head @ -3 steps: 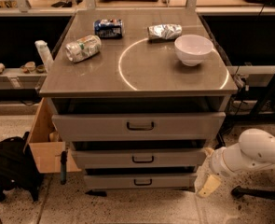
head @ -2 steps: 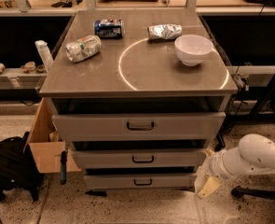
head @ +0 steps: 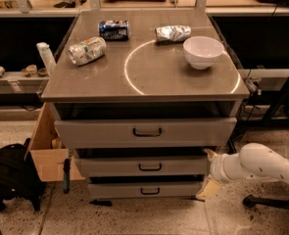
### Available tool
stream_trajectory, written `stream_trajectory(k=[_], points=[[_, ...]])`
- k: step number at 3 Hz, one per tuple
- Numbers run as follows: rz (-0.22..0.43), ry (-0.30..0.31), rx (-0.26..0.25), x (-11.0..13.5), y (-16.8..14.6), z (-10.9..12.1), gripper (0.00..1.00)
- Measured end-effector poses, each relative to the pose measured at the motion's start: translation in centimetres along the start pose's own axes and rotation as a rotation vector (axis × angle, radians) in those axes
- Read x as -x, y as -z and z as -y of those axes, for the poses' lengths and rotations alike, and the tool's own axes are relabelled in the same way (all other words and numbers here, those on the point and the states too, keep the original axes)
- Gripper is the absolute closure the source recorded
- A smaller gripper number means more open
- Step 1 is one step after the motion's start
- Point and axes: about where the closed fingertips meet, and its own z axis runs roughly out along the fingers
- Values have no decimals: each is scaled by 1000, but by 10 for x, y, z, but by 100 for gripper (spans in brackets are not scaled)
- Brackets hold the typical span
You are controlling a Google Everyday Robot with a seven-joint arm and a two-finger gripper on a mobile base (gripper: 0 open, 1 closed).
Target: Open middle drawer
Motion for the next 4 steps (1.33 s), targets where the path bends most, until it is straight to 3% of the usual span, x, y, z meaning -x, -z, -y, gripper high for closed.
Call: stream_trajectory(k=[2,4], points=[[15,-10,17,2,-17,5,0],[13,-28,68,-1,-40,2,0]])
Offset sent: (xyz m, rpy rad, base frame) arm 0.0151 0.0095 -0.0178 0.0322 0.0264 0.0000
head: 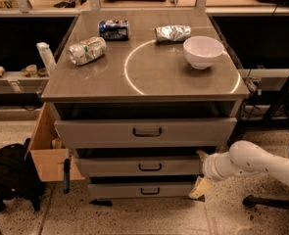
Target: Open middle drawer
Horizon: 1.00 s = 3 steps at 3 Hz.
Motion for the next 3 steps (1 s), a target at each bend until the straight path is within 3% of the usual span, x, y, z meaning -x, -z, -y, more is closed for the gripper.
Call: stream_trajectory(k=[1,2,3], points=[[0,-1,4,0,-2,0,14],[0,-1,4,0,-2,0,45],[0,-1,4,0,-2,0,68]])
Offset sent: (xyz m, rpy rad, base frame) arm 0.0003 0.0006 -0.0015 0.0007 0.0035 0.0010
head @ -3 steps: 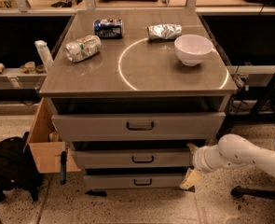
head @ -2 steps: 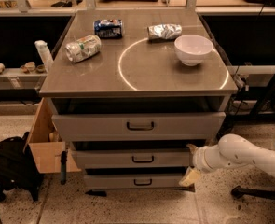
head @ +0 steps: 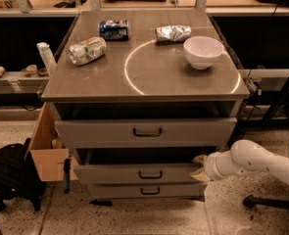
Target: Open middle drawer
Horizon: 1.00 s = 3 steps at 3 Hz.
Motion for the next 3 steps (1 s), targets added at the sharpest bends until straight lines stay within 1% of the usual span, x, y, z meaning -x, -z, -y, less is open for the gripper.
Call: stream_trajectory(k=[1,2,3], points=[[0,0,0,1,3,1,91],[0,0,0,-1,5,-1,100],[-13,-14,-7,-12,14,-24,100]])
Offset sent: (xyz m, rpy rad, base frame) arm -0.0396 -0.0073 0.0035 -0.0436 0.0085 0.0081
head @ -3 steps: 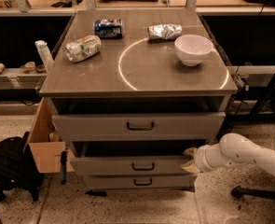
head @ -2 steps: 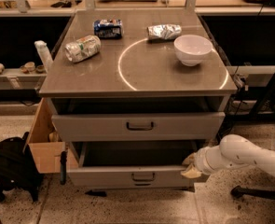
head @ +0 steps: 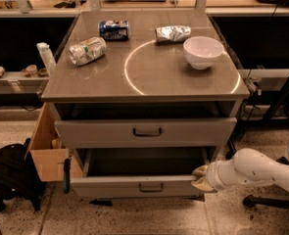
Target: Open middle drawer
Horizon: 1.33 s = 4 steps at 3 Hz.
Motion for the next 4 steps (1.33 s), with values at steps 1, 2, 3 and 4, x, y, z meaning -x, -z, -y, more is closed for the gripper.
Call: stream_trajectory(k=[1,2,3,4], points=[[0,0,0,0,0,0,100],[-3,-10,-10,-4,6,-16,100],[-4,-12,-22,-5,15,-30,100],[-4,-12,-22,-5,15,-30,81]])
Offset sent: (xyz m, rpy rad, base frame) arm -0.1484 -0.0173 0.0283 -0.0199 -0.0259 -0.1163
